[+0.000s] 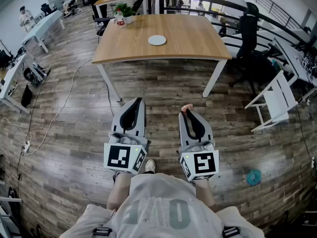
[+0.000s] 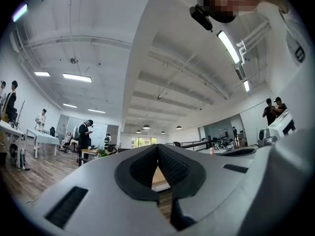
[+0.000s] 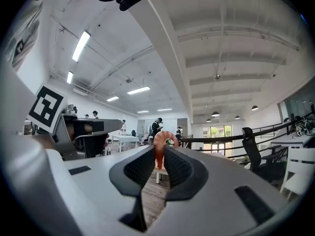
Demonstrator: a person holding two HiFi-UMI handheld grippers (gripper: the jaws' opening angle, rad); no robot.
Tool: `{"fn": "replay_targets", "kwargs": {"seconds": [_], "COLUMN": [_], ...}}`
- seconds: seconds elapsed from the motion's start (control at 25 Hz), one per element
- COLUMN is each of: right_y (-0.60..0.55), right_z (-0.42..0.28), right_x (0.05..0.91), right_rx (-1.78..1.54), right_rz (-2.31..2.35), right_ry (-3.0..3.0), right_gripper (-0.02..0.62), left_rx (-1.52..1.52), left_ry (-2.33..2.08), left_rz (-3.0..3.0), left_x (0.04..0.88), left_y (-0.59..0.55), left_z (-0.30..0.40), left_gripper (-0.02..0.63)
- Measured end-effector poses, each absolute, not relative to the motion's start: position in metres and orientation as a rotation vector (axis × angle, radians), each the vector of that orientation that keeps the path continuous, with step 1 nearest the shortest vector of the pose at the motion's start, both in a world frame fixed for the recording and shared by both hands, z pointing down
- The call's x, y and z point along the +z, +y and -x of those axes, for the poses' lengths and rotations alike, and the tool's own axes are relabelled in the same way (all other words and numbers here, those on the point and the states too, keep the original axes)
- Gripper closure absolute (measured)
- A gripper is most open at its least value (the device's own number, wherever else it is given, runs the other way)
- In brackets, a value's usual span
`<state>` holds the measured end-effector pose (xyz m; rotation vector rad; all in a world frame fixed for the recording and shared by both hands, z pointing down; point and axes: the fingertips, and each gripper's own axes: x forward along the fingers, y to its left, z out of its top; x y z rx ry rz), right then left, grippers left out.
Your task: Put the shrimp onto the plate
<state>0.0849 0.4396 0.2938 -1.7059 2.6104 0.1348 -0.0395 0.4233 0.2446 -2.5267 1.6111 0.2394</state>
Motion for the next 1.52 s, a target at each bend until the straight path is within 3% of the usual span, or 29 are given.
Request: {"fn": "replay_targets", "kwargs": {"seconds": [0.76, 1.24, 1.52], "right_y": [0.401, 0.352, 0.319], "right_z": [-0.056, -0.015, -0.04], "right_x": [0.28, 0.29, 0.299], "right_rx": [0.151, 0.158, 0.117], "right_rz": [1.689, 1.742, 1.842], "right_ry": [2.547, 2.543, 2.496], "right_gripper": [0.531, 0.531, 0.531], "left_rx": [0.256, 0.258, 0.278], "left_ry": [1.608, 1.662, 1.655], "left_rz": [2.533, 2.531, 2.574], "left_x": [0.245, 0.256, 0.264], "left_y": [0.383, 0.331, 0.285], "left_z": [0.085, 0.153, 0.148], "left_gripper": [0.597, 0.597, 0.597]}}
